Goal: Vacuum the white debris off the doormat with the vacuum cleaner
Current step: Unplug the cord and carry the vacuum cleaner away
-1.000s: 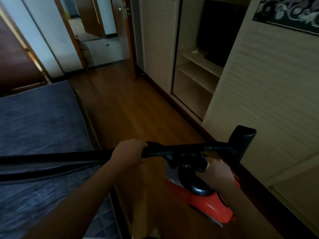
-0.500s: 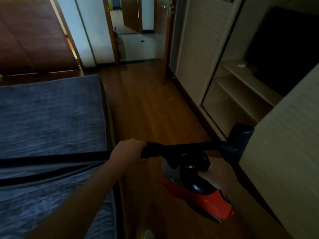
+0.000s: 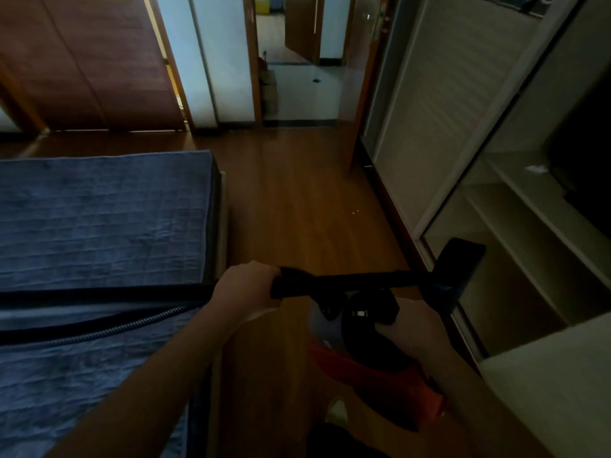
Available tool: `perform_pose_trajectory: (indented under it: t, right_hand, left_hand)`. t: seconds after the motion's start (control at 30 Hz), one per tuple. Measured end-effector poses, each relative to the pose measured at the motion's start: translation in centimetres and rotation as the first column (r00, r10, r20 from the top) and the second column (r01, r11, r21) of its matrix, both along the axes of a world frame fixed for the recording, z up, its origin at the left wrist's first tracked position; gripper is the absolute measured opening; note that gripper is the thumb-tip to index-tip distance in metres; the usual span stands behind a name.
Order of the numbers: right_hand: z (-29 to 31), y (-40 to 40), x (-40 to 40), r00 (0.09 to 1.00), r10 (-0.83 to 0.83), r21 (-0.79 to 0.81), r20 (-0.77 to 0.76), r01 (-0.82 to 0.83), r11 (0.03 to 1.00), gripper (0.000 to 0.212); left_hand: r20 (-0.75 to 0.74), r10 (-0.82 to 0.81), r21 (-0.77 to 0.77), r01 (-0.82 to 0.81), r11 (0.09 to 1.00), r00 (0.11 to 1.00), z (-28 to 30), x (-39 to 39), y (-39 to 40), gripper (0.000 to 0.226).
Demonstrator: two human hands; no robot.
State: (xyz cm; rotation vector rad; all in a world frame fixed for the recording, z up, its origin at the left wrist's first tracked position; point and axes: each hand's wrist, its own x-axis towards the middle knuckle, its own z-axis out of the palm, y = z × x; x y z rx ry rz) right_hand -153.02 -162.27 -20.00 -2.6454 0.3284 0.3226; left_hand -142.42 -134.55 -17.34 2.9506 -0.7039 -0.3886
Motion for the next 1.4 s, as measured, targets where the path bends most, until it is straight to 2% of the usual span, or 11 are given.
perform_pose_trajectory:
  t: [0.17,0.5,0.67,0.83,1.13,1.4]
  right_hand:
    - [0.1,-3.5,8.1,0.998,0.053,0.030,-0.037,-0.052,0.998,0.024]
    - [0.9,-4.4,24.5,0.967,0.249,-0.057,-0.048,-0.252,0.966,0.023]
    - [0.1,-2.0,34.1,0.938,0.335,-0.102,-0.089,-0.344,0.934,0.026]
    - [-0.5,0.7,43.6,0.926,0.364,-0.087,-0.099,-0.372,0.924,0.025]
    - [1.5,3.0,58.2,0.937,0.344,-0.119,-0.058,-0.349,0.930,0.029]
    - [-0.2,2.3,73.2,0.939,0.341,-0.060,-0.047,-0.344,0.937,0.026]
  left_hand:
    - [-0.001,0.065,0.027,-0.065,0.997,0.998,0.7,6.4,-3.4,0.008]
    - [-0.052,0.231,0.053,-0.229,0.972,0.971,0.6,17.5,-3.7,0.011]
    - [0.007,0.237,0.055,-0.237,0.970,0.972,-1.1,25.7,-1.7,0.017]
    - [0.048,0.226,0.037,-0.228,0.973,0.973,-1.6,34.2,1.4,0.037]
    - [0.191,0.131,0.078,-0.148,0.986,0.973,0.8,49.9,4.2,0.028]
    - [0.243,0.105,0.203,-0.157,0.967,0.964,0.4,65.1,3.5,0.037]
